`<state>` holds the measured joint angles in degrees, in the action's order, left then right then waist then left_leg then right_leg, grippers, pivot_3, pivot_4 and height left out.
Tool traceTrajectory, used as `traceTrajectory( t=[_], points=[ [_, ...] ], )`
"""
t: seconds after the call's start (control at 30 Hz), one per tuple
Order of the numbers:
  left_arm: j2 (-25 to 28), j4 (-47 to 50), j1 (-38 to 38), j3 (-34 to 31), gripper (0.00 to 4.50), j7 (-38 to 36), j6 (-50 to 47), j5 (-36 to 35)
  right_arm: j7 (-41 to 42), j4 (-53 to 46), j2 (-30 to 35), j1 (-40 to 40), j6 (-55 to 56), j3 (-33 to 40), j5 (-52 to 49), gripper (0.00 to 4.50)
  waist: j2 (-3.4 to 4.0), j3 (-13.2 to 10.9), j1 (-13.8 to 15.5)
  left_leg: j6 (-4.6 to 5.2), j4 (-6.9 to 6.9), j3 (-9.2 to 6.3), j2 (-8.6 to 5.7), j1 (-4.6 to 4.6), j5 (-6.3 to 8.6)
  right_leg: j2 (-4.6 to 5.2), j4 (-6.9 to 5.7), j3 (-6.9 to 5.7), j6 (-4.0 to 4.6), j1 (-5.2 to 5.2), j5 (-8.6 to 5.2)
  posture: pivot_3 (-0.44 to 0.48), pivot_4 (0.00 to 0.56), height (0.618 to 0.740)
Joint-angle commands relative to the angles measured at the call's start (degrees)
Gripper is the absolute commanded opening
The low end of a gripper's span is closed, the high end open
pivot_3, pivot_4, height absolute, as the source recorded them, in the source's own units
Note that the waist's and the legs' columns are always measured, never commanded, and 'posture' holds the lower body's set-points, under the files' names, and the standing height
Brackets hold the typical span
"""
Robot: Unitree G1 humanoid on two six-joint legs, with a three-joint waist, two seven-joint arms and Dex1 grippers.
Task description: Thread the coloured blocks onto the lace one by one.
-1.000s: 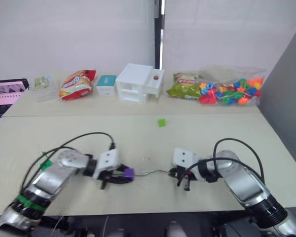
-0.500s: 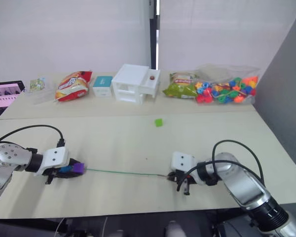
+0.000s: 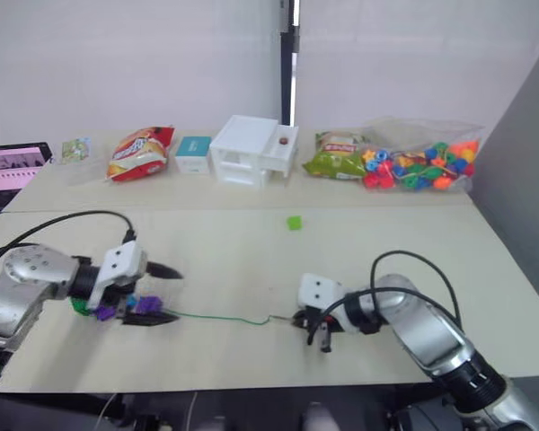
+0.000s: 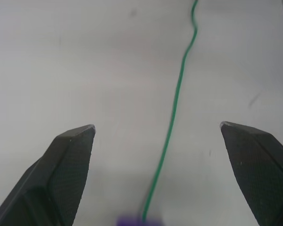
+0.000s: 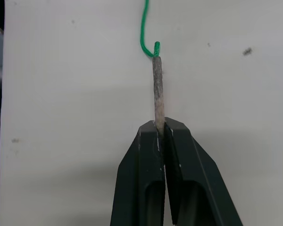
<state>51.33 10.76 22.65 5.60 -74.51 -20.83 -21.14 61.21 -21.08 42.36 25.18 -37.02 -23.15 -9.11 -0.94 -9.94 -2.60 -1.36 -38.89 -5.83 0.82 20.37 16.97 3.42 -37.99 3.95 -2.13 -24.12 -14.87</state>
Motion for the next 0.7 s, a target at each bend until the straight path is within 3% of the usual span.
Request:
traceTrajectory(
  t=[0.03,0.23,0.43,0.47,0.7],
  points=[
    [-4.82,4.92,1.44,4.07,4.47,4.45,-3.89,0.20,-0.62,-1.93,-0.42,1.57,-1.13,-0.74,0.76,0.00,0.00,0.00,0.13,0.00,-0.02,0.00,-0.03,0.00,0.00,0.02,-0.04,0.01,0.00,-0.01,0.00,0.000,0.150,0.740],
    [-13.81,-0.90,5.40,14.01,4.47,7.56,-0.17,8.66,-0.32,-1.50,-0.79,3.00,-1.67,-2.38,1.66,0.00,-0.01,0.01,0.02,0.00,-0.01,-0.02,-0.02,0.02,0.00,-0.01,-0.01,0.00,0.01,-0.04,0.01,0.000,0.150,0.740],
    [-19.20,-7.01,7.27,17.16,4.47,7.94,2.35,11.52,-0.54,-1.74,-1.06,3.75,-2.48,-2.64,1.56,0.00,-0.02,0.01,0.11,0.00,-0.03,-0.03,-0.03,0.01,0.00,-0.01,-0.01,0.00,0.01,-0.03,0.01,0.000,0.150,0.740],
    [-19.46,-7.65,7.22,17.69,3.91,7.83,3.14,12.25,-0.59,-1.88,-1.08,3.75,-2.64,-2.62,1.47,0.00,-0.02,0.01,0.10,0.00,-0.03,-0.04,-0.04,0.00,0.00,0.00,-0.02,0.00,0.01,-0.02,0.01,0.000,0.150,0.740],
    [-21.46,-8.42,6.96,18.25,1.63,8.18,3.83,13.39,-0.79,-2.42,-1.00,3.54,-3.15,-2.47,1.27,0.00,-0.02,0.01,0.19,0.00,-0.04,-0.04,-0.04,0.02,0.00,0.01,-0.01,0.00,0.01,-0.02,0.01,0.000,0.150,0.740]
  ],
)
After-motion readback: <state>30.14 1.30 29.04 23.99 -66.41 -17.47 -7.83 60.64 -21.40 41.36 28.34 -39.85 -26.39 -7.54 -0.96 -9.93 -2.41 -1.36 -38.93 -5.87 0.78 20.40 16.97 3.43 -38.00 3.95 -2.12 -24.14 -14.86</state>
